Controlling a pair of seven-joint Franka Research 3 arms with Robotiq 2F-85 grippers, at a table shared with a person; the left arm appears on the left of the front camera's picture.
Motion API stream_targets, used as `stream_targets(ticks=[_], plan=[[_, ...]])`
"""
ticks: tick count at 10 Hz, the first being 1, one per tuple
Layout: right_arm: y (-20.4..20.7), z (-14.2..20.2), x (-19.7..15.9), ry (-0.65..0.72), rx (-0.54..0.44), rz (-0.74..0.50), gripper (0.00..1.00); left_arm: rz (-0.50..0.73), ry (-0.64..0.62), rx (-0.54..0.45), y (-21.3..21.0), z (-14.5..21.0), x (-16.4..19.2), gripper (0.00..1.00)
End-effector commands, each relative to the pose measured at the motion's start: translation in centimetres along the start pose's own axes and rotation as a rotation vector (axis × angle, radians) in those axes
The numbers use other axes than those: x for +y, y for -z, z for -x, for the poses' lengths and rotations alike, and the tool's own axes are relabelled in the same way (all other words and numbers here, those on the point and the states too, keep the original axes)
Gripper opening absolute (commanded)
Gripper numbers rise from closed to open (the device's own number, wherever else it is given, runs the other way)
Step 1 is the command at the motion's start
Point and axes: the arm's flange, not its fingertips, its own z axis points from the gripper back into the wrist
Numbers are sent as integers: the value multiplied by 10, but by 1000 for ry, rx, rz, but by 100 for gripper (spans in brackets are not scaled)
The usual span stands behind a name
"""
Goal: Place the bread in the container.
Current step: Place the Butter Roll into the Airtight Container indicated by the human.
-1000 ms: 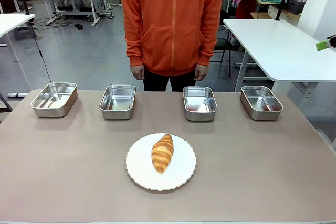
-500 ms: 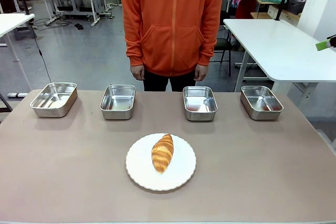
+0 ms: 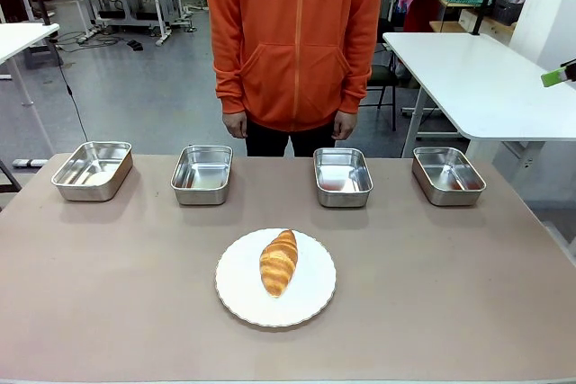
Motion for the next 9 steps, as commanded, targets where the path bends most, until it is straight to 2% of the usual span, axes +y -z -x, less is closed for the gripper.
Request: stream_targets(ticks=[1, 9], plan=[[2, 0, 0, 1, -22, -8, 100, 7, 13, -3, -1, 0, -1, 100], [2, 0, 0, 1, -22, -8, 100, 7, 13, -3, -1, 0, -1, 100]])
